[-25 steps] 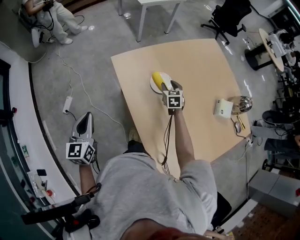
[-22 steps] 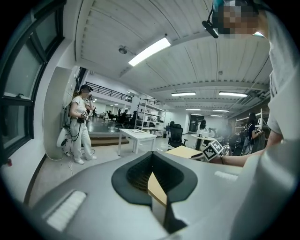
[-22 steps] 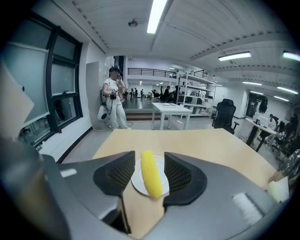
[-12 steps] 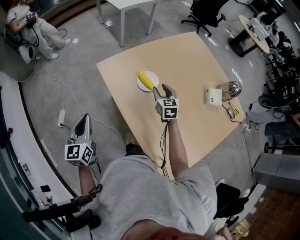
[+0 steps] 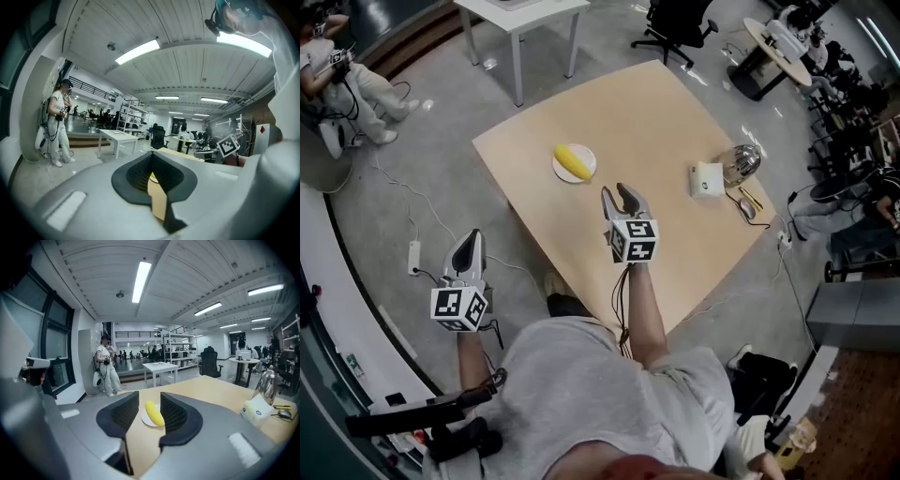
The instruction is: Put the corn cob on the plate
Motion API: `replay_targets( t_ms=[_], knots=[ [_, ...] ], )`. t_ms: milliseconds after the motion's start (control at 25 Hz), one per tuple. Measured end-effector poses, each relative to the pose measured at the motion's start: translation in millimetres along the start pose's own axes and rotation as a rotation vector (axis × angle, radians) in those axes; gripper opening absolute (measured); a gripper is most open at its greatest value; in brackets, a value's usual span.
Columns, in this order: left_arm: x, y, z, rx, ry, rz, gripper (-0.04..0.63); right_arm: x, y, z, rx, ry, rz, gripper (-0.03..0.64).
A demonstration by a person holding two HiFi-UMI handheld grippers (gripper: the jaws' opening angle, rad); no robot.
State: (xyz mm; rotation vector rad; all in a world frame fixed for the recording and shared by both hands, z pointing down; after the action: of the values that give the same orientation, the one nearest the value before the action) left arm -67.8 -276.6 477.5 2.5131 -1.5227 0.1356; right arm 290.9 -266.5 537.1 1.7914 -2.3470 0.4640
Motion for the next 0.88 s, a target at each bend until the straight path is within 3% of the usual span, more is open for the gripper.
replay_targets(
  t_ms=[520,880],
  knots=[
    [-16.1,-19.9,-9.5,0.016,-0.019,-0.087,0.02,-76.0,19.0,3.6,-0.026,-0.128,-0.101,0.116],
    [-50.8,-20.5,-19.0,0.012,-0.025,-0.115,0.02,-115.3,48.7,-18.7,-0.005,-0.14,-0.121,0.093]
  ],
)
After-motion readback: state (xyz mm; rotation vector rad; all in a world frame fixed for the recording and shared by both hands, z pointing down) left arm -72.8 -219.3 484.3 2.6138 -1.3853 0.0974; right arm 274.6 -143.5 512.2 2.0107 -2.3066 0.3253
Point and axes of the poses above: the fingertips, and each gripper's own axes: x forward along the fingers, y to its left, z out of its top, the point moved 5 cm from there along -x, backward along the fingers, and after that the axes turned 14 degrees about z, right-handed, at the moved point
